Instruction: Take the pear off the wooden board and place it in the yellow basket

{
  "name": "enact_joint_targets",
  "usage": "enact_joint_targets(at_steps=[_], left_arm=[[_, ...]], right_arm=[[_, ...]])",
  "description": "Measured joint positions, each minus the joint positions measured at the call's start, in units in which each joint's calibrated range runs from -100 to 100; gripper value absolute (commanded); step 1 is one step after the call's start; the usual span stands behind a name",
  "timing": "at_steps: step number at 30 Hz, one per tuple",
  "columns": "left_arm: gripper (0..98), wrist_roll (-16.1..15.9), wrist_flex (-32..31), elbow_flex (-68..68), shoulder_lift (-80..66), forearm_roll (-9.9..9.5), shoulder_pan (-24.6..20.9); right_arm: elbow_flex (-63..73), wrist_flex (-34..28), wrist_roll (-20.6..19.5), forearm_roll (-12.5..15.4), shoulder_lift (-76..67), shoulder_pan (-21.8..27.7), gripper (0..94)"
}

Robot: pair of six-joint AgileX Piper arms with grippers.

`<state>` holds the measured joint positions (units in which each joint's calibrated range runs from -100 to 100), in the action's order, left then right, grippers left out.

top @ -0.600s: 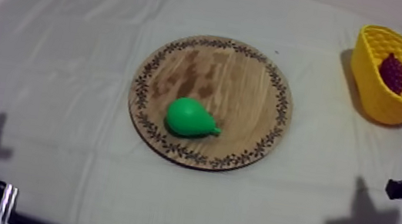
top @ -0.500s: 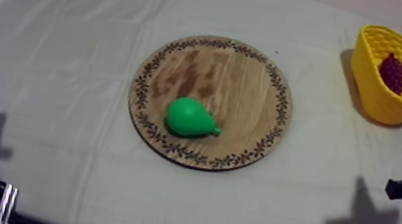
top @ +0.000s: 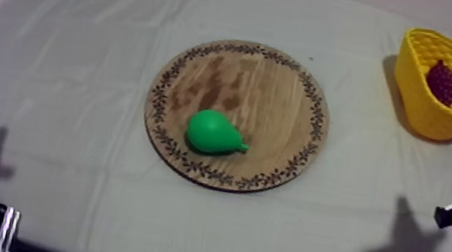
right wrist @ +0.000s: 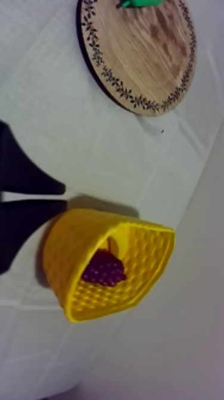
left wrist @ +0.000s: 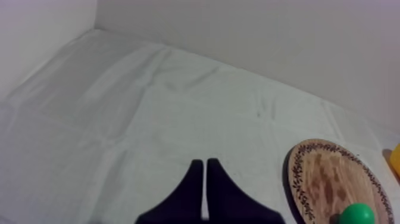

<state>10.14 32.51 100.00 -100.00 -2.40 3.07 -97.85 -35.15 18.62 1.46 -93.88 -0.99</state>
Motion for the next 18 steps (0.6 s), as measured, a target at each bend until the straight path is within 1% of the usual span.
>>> enact_joint_targets(at_steps=[4, 7, 11, 15, 18], left_arm=[[0.1, 0.0, 0.0, 0.0, 0.0, 0.0, 0.0], [0.1, 0.0, 0.0, 0.0, 0.0, 0.0, 0.0], [0.1, 0.0, 0.0, 0.0, 0.0, 0.0, 0.0], [0.1, 0.0, 0.0, 0.0, 0.0, 0.0, 0.0], [0.1, 0.0, 0.0, 0.0, 0.0, 0.0, 0.0]], right_arm=[[5.44, -0.46, 2.2, -0.27, 4.41, -1.31, 0.3], [11.53, -3.03, 4.37, -0.26, 8.93, -2.99, 0.3], [22.16, -9.27, 7.67, 0.46, 16.53, -6.05, 0.3], [34.98, -17.98, 11.06, 1.28, 25.18, -9.04, 0.3], [43.98, -23.76, 12.49, 1.55, 32.07, -11.2, 0.3]])
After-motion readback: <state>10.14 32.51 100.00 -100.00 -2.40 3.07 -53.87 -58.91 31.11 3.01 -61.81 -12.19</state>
